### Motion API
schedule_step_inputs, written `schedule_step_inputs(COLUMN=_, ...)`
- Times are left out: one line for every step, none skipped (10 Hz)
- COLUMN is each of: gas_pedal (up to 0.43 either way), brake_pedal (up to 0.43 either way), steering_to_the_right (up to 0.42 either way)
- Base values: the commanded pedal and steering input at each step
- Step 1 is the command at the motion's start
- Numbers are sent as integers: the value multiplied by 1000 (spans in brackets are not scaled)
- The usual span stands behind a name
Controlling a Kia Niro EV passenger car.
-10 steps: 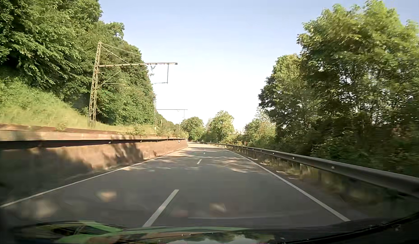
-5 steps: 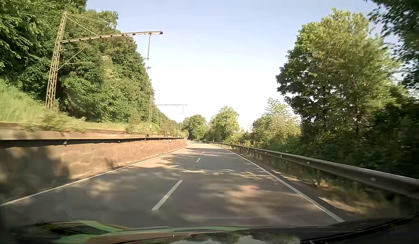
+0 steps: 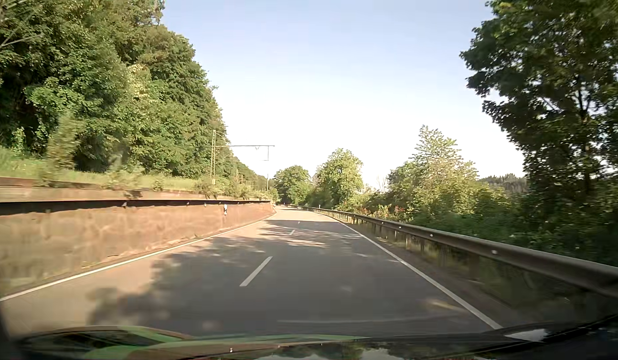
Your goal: Follow the waypoints while adhering to traffic rules and regulations
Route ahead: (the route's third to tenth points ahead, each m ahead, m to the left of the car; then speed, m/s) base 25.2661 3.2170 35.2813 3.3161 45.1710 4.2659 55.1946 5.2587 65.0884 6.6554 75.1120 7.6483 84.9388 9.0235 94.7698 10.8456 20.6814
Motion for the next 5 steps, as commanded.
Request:
schedule_step_inputs(gas_pedal=248, brake_pedal=0, steering_to_the_right=-10)
schedule_step_inputs(gas_pedal=228, brake_pedal=0, steering_to_the_right=-10)
schedule_step_inputs(gas_pedal=228, brake_pedal=0, steering_to_the_right=-11)
schedule_step_inputs(gas_pedal=228, brake_pedal=0, steering_to_the_right=-12)
schedule_step_inputs(gas_pedal=228, brake_pedal=0, steering_to_the_right=-12)
